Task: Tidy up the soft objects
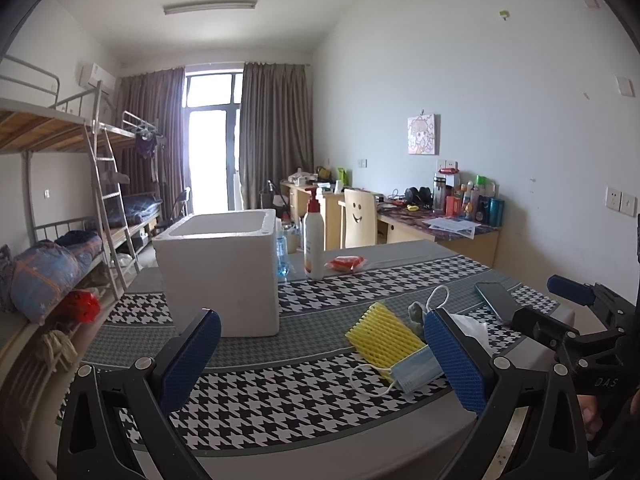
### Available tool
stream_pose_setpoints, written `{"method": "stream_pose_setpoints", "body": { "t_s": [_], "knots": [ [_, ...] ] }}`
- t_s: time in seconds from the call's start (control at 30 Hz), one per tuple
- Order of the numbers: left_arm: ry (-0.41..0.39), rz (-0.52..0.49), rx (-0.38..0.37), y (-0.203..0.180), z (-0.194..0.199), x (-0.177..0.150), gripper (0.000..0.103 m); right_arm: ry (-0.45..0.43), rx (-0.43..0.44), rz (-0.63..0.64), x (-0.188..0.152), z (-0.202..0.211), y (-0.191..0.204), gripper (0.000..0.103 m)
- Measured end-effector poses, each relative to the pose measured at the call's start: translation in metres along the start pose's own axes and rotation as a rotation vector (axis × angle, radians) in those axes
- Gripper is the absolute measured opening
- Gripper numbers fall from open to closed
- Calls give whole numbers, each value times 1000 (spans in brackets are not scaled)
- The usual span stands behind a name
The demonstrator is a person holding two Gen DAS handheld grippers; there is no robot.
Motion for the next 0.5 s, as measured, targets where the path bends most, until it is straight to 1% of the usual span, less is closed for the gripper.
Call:
{"method": "stream_pose_setpoints", "body": {
  "t_s": [0.27,0.5],
  "knots": [
    [23,15,-9,3,-4,-2,102,-3,7,1,2,0,-2,102],
    [18,18,10,5,-2,-2,102,6,9,3,1,-4,-1,102]
  ]
}}
Point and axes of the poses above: each gripper's, at about its wrist camera, not at the fingertips, and z roughly against the way its jaws point, y to its left, x to its top, the point moved 6 cm from there along -z, roughly the way its jaws point, and after that the axes turned 10 degrees about -z, right-handed, at the moved point
